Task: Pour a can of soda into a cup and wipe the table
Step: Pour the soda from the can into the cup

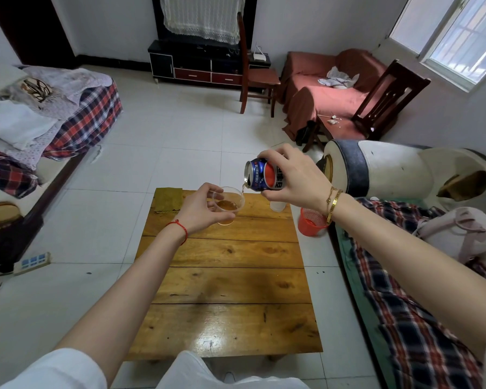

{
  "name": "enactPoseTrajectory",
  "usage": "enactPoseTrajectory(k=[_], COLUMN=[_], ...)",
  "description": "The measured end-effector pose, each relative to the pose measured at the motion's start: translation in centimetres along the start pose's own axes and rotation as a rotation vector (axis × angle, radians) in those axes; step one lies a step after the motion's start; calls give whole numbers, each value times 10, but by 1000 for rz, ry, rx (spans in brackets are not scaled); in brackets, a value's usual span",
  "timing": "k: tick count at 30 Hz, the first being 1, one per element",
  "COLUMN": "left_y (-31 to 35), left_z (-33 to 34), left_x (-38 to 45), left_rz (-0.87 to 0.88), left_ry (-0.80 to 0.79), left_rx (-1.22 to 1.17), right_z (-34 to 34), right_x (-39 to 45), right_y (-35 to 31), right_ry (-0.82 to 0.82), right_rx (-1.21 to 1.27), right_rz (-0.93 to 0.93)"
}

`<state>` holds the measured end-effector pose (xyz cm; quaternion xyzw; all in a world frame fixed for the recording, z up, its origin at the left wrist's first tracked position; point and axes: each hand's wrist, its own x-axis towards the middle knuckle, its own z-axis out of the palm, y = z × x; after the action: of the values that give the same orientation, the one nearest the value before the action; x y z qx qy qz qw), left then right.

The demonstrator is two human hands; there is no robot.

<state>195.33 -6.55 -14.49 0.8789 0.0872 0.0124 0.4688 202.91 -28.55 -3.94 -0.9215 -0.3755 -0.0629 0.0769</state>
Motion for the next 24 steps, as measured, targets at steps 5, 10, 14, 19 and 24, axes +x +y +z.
enactPoseTrajectory(k=[5, 10, 14, 19, 24], left_y=[1, 1, 1, 1, 0], left_z=[0, -2, -3, -4, -6], left_x=[1, 1, 1, 0, 0], left_rz=[-1, -3, -6, -4, 5], left_ry=[-4, -7, -1, 0, 0], left_rx=[-8, -9, -5, -6, -4], right_z=[0, 1, 2, 2, 2], right_x=[1, 2, 3, 3, 4], right_y=[0, 0, -1, -1, -2], right_ry=[1, 4, 6, 13, 14], right_rx=[1, 5, 8, 2, -1], right_rz=[1, 1, 1, -2, -7])
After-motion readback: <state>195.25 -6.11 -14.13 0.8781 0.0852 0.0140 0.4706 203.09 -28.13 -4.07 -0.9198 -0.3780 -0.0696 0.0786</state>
